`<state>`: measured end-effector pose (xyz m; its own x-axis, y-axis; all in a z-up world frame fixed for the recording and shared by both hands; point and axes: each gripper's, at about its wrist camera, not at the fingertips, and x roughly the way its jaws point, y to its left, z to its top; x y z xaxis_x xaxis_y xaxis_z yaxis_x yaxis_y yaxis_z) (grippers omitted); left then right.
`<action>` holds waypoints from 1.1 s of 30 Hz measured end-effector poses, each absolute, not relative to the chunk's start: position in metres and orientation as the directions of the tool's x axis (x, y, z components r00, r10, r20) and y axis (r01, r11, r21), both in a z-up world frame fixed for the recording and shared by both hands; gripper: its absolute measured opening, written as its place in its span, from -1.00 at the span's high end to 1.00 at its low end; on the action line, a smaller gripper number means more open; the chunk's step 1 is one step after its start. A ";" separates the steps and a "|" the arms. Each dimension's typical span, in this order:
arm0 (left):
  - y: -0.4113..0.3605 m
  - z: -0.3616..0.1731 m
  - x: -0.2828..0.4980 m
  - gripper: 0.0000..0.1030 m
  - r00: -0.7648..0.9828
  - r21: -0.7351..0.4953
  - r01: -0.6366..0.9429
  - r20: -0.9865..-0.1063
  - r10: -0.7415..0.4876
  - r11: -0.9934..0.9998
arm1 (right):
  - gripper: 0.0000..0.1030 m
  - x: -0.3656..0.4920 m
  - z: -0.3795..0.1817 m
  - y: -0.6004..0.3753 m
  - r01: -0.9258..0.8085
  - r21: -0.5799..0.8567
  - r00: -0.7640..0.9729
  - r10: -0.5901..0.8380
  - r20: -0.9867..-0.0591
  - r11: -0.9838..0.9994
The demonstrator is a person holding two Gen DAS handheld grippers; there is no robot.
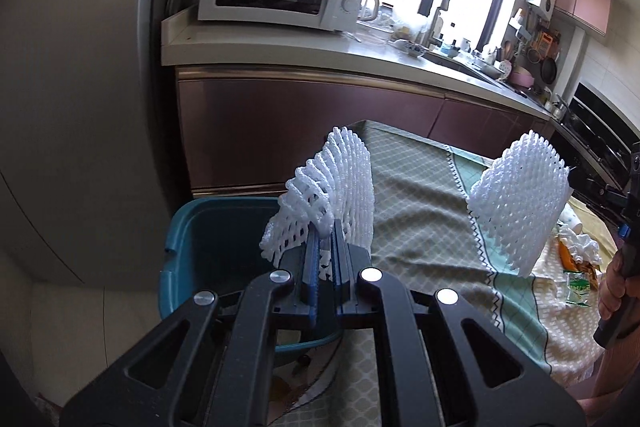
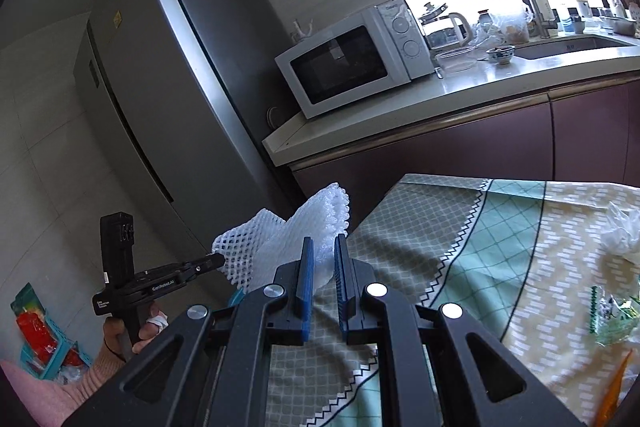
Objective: Collect trash
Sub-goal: 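Carry both foam nets to the teal bin and open both grippers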
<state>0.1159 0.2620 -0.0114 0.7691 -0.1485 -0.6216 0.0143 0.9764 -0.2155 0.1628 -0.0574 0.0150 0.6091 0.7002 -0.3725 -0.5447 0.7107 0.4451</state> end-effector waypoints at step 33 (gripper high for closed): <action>0.301 -0.139 0.180 0.77 0.588 -0.168 -0.147 -0.808 -0.051 0.975 | 0.78 0.240 -0.072 0.140 -0.619 0.270 0.402 0.593 -0.698 0.738</action>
